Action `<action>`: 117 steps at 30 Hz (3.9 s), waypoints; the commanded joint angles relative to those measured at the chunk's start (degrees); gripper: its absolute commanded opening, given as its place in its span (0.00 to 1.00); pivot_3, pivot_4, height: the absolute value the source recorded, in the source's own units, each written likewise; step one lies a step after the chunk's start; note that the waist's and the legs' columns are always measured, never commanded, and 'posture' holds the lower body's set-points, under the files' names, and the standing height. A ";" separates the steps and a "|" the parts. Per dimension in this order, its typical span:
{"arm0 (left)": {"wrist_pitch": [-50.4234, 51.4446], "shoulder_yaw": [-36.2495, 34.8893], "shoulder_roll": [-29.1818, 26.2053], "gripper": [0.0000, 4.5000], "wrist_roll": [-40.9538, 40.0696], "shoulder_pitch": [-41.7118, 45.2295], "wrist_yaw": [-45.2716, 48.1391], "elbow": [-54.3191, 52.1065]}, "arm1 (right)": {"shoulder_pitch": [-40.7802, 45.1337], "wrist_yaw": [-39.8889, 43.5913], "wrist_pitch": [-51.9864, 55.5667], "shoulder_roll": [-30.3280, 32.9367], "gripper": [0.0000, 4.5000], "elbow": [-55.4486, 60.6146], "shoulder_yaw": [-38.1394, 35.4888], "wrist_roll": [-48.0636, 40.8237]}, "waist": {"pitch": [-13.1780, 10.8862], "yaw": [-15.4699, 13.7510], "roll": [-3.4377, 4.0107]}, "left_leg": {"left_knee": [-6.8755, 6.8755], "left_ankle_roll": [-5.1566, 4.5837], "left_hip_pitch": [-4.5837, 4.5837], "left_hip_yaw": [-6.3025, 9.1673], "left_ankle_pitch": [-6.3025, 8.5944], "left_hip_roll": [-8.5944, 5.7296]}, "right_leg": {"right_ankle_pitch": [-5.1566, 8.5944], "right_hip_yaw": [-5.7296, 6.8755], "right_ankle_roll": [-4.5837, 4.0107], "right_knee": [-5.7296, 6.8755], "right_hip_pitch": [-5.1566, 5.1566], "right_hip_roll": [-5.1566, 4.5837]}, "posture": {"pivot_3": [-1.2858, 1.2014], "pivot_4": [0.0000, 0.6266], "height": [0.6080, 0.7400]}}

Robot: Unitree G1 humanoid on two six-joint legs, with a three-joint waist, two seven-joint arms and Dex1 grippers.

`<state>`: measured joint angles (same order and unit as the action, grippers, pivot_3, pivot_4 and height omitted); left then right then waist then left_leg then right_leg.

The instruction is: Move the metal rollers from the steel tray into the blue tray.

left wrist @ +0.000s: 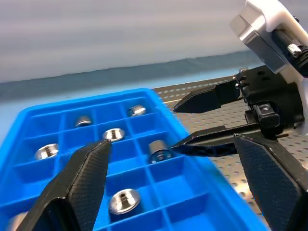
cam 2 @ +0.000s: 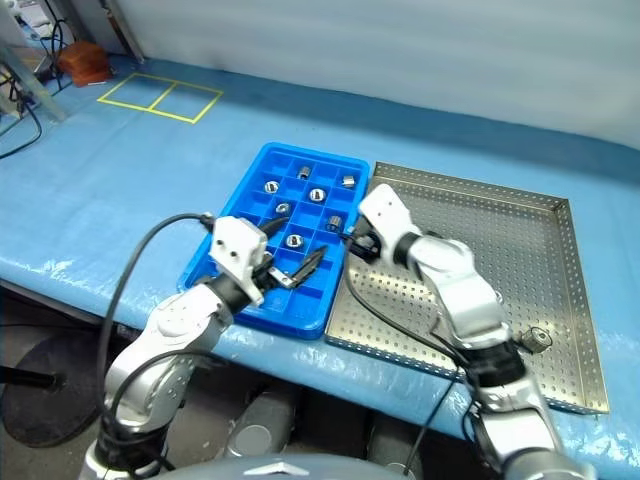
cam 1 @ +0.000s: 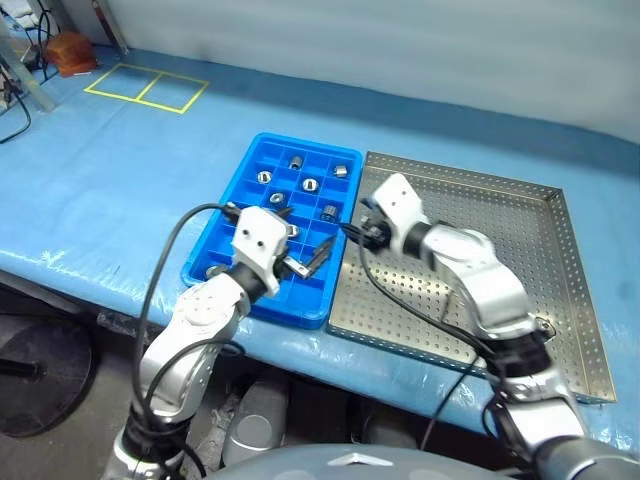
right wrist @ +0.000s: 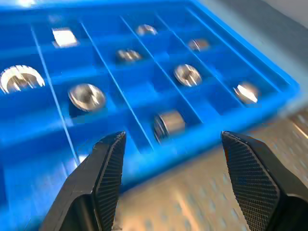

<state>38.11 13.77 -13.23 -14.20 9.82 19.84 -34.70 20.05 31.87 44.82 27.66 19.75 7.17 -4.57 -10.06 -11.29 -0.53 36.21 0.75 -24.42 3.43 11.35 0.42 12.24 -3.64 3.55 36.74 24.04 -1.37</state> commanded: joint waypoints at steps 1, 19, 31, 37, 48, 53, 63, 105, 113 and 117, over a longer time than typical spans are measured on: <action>-2.95 2.21 1.11 0.99 -2.52 3.18 4.69 2.76 | -3.87 -1.01 6.08 3.51 0.74 8.27 -4.48 -0.42 | 0.00 1.16 0.00 | 0.02 0.00 0.00 -0.02 0.00 0.02 | 0.00 0.00 0.00 0.00 0.00 0.00 | 0.59 0.24 1.00; -7.60 9.18 0.16 0.99 -0.39 9.43 15.80 17.45 | -8.89 -16.88 10.75 -4.69 0.74 1.12 -12.30 0.86 | 0.01 10.61 0.02 | -0.03 -0.06 0.57 -0.07 -0.03 0.07 | 0.01 -0.11 0.02 0.16 -0.43 0.06 | 0.56 0.24 1.00; -7.29 9.64 0.44 0.99 0.25 8.62 15.77 17.21 | -8.92 -21.55 8.72 -6.93 0.74 -4.19 -13.25 1.52 | 0.02 10.62 0.03 | -0.05 -0.07 0.58 -0.09 -0.03 0.06 | 0.00 -0.17 0.04 0.16 -0.43 0.07 | 0.56 0.24 1.00; -11.98 10.52 -1.81 0.99 3.14 2.89 15.06 18.76 | -9.37 -21.29 8.88 -8.04 0.42 -4.10 -13.53 0.34 | 0.05 10.84 0.08 | -0.08 -0.07 0.64 -0.11 -0.03 0.07 | 0.00 -0.21 0.04 0.15 -0.46 0.07 | 0.56 0.24 1.00; -20.16 9.09 -0.48 0.99 4.53 -3.90 14.17 20.02 | -9.18 -20.79 8.01 -8.73 0.41 -4.39 -12.13 0.20 | 0.16 11.13 0.22 | -0.09 -0.07 0.73 -0.14 -0.03 0.09 | 0.02 -0.23 0.01 0.17 -0.52 0.07 | 0.57 0.24 1.00; -19.95 7.22 0.27 0.99 2.56 -3.18 14.08 16.74 | -7.55 -19.77 7.75 -8.50 0.41 -1.15 -11.71 -0.54 | 0.16 11.32 0.23 | -0.09 -0.08 0.72 -0.14 -0.04 0.09 | 0.02 -0.23 0.02 0.17 -0.51 0.08 | 0.57 0.24 1.00; -17.94 -5.08 2.93 0.99 -6.57 -3.59 7.33 1.08 | -2.06 -14.52 8.89 -9.24 0.41 6.30 -5.04 -4.82 | 0.14 11.34 0.21 | -0.12 -0.08 0.63 -0.07 -0.04 0.10 | 0.02 -0.18 0.04 0.16 -0.44 0.09 | 0.59 0.24 1.00; 31.64 -10.61 -11.20 0.99 17.27 -7.86 -16.18 -19.04 | 7.86 6.09 -3.36 -18.87 0.41 -7.03 23.07 -9.07 | 0.01 5.36 -0.07 | -0.38 0.07 0.64 0.16 -0.09 0.13 | 0.15 0.11 -0.20 0.17 -0.37 0.10 | 0.67 0.24 1.00; 33.17 -11.76 -13.41 0.99 17.17 -10.36 -15.11 -20.33 | 8.48 6.55 -4.42 -19.92 0.41 -8.58 23.14 -8.60 | 0.01 4.92 -0.07 | -0.40 0.09 0.64 0.19 -0.09 0.15 | 0.17 0.18 -0.23 0.17 -0.37 0.09 | 0.67 0.24 1.00; 33.16 -11.44 -13.27 0.99 17.15 -10.38 -15.05 -20.25 | 9.08 7.70 -4.79 -19.98 0.41 -10.33 23.33 -8.81 | 0.01 4.45 -0.07 | -0.41 0.09 0.64 0.20 -0.09 0.16 | 0.17 0.20 -0.24 0.17 -0.36 0.09 | 0.67 0.24 1.00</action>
<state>71.18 2.97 -26.12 2.25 -0.81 4.96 -52.11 28.03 38.41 41.49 8.45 8.73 30.56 -12.84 -10.05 -6.84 -0.60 35.80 0.85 -23.78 3.62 11.27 0.57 12.41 -3.44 3.30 36.91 23.69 -1.28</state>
